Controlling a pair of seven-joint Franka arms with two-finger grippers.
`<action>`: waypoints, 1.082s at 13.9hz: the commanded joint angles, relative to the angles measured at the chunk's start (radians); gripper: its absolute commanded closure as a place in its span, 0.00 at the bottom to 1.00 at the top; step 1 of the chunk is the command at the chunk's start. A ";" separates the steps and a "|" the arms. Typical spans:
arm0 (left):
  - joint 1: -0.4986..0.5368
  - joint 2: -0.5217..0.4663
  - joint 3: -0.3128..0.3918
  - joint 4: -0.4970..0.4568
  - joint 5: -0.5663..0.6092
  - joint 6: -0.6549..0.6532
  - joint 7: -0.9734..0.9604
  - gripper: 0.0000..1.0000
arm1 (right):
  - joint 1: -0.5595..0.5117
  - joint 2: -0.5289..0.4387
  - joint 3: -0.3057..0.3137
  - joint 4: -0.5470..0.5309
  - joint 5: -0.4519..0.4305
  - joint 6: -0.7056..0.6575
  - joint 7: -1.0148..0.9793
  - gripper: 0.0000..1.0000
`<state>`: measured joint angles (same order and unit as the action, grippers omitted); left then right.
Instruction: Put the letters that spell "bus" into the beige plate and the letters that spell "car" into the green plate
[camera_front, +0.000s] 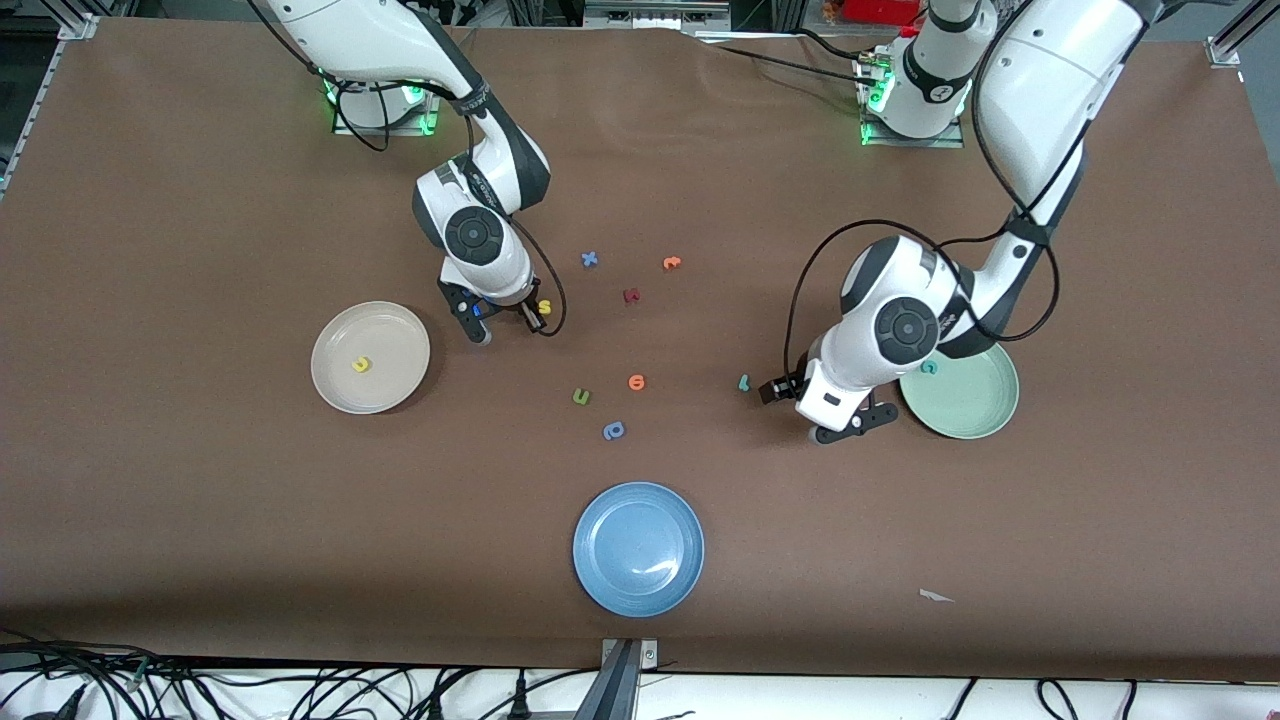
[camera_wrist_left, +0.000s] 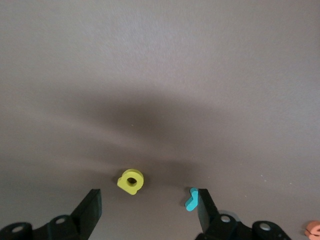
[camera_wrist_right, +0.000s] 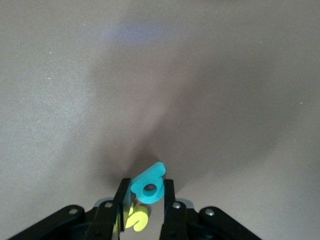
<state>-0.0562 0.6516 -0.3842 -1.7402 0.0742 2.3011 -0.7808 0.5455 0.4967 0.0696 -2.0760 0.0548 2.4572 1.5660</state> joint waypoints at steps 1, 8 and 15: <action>-0.010 0.039 0.010 0.011 0.074 0.015 -0.043 0.22 | 0.005 0.000 0.001 -0.016 -0.010 0.013 0.019 0.86; -0.020 0.082 0.008 0.011 0.196 0.040 -0.153 0.27 | 0.004 -0.082 -0.082 0.082 -0.032 -0.231 -0.120 0.87; -0.034 0.108 0.008 0.010 0.196 0.060 -0.169 0.53 | -0.009 -0.110 -0.342 0.065 -0.024 -0.351 -0.668 0.87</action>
<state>-0.0818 0.7433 -0.3835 -1.7337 0.2394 2.3537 -0.9226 0.5370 0.3762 -0.2286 -1.9836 0.0344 2.1062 1.0189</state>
